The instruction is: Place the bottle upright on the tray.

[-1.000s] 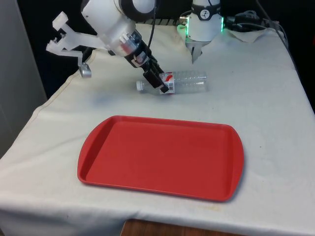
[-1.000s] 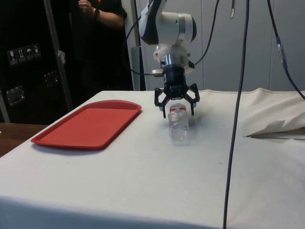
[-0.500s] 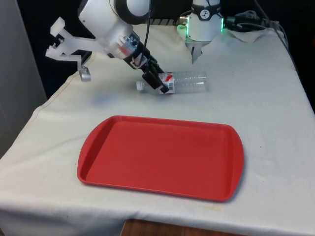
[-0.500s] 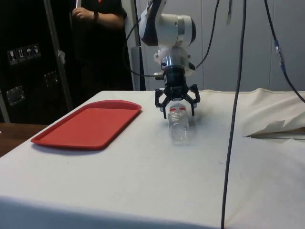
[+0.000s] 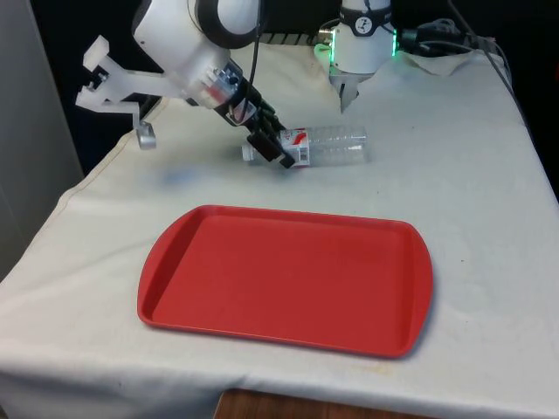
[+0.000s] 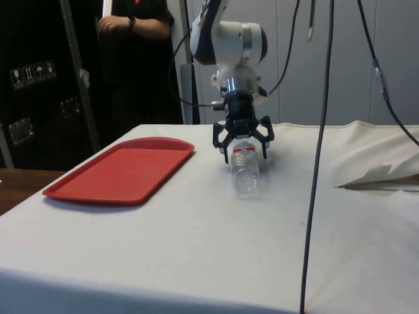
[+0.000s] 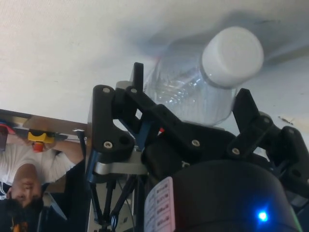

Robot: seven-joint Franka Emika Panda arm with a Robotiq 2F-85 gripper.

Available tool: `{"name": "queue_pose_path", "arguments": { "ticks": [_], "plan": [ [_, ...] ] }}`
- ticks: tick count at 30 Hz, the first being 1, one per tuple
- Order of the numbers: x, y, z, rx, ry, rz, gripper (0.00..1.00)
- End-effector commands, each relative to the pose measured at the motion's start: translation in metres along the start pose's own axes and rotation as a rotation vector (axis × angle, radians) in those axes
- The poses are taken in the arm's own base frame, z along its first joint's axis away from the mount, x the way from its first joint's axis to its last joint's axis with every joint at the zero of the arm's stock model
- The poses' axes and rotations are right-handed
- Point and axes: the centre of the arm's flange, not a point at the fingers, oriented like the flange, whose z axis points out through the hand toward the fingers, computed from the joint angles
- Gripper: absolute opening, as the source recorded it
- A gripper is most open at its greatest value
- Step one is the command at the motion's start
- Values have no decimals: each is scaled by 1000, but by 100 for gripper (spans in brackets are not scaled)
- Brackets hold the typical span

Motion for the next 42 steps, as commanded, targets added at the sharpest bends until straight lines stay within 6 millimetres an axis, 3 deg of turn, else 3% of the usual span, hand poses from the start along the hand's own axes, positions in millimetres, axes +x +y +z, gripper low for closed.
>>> {"name": "queue_pose_path", "arguments": {
  "ticks": [1, 42],
  "plan": [
    [1, 0, -2, 5, -8, 1, 100],
    [5, 3, 6, 7, -16, -27, 100]
  ]
}}
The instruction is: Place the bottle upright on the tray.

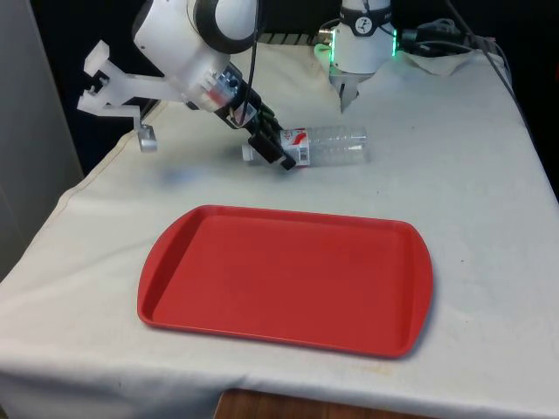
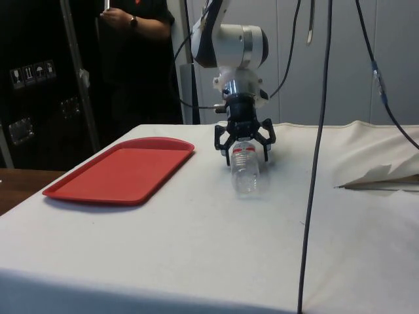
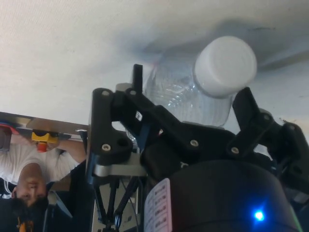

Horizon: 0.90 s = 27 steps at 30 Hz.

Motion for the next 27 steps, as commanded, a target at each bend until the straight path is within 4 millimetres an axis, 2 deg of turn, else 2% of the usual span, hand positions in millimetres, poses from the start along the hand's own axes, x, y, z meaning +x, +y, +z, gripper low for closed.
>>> {"name": "queue_pose_path", "arguments": {
  "ticks": [1, 2, 3, 6, 8, 9, 13, 19, 27],
  "plan": [
    [0, -1, 1, 4, -4, -3, 99],
    [0, 0, 1, 3, -5, -3, 94],
    [1, 0, 1, 2, -5, -2, 81],
    [1, 0, 1, 2, -5, -1, 58],
    [0, 0, 0, -2, -3, -1, 47],
    [1, 0, 1, 2, -7, -3, 47],
    [1, 0, 0, 2, -14, -2, 29],
    [-2, 0, -2, -4, -21, -2, 13],
    [-2, -1, -3, -3, -20, -2, 12]
  ]
}}
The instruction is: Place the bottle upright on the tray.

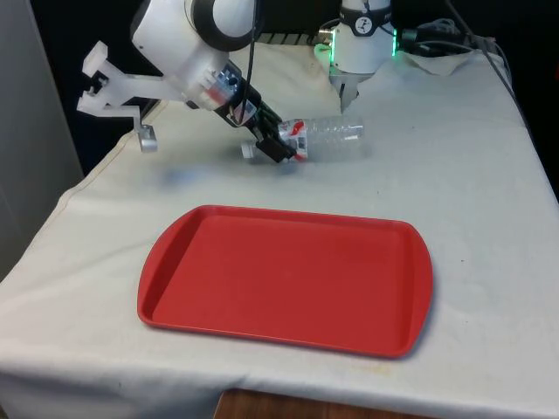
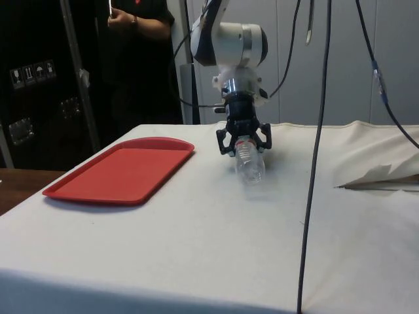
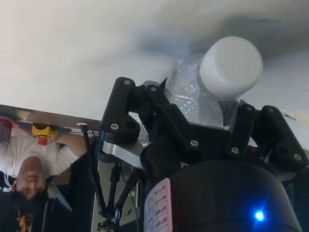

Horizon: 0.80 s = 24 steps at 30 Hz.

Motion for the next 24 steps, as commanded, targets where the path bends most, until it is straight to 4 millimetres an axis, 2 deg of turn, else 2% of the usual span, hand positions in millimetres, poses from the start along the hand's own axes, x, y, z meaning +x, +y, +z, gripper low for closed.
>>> {"name": "queue_pose_path", "arguments": {
  "ticks": [1, 24],
  "plan": [
    [0, -4, -1, 7, 3, 8, 12],
    [-17, -31, -34, 71, 96, 59, 12]
  ]
}}
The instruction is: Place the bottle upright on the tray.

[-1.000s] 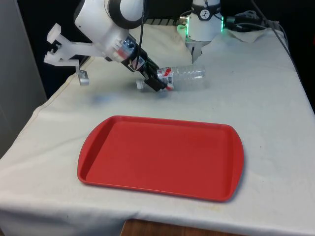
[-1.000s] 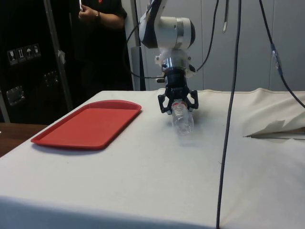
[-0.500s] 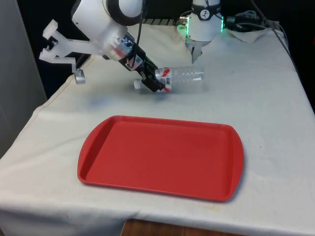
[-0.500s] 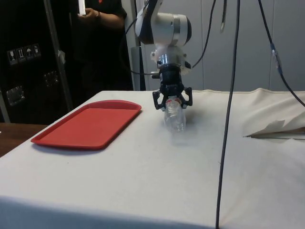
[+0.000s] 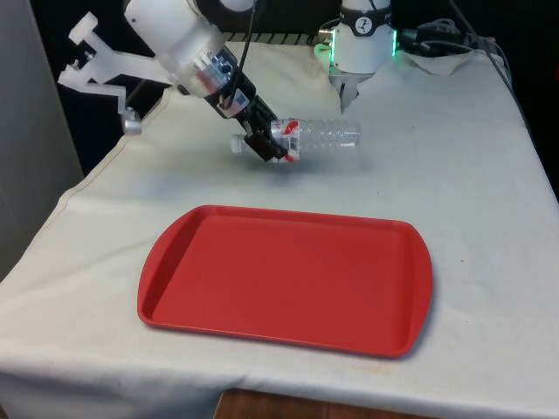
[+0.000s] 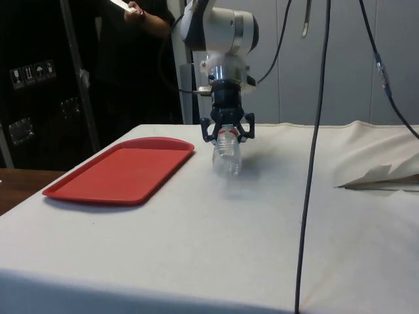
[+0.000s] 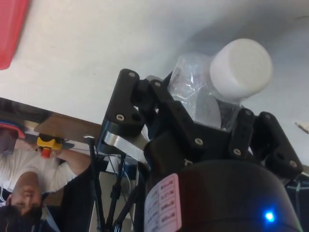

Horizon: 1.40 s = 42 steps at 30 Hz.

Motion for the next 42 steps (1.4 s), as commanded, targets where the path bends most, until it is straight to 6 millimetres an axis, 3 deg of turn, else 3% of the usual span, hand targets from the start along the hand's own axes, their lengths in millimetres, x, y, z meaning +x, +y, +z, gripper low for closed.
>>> {"name": "queue_pose_path", "arguments": {
  "ticks": [1, 42],
  "plan": [
    [-3, -3, -4, 12, 15, 6, 12],
    [-55, -40, -61, 129, 146, 58, 12]
  ]
}}
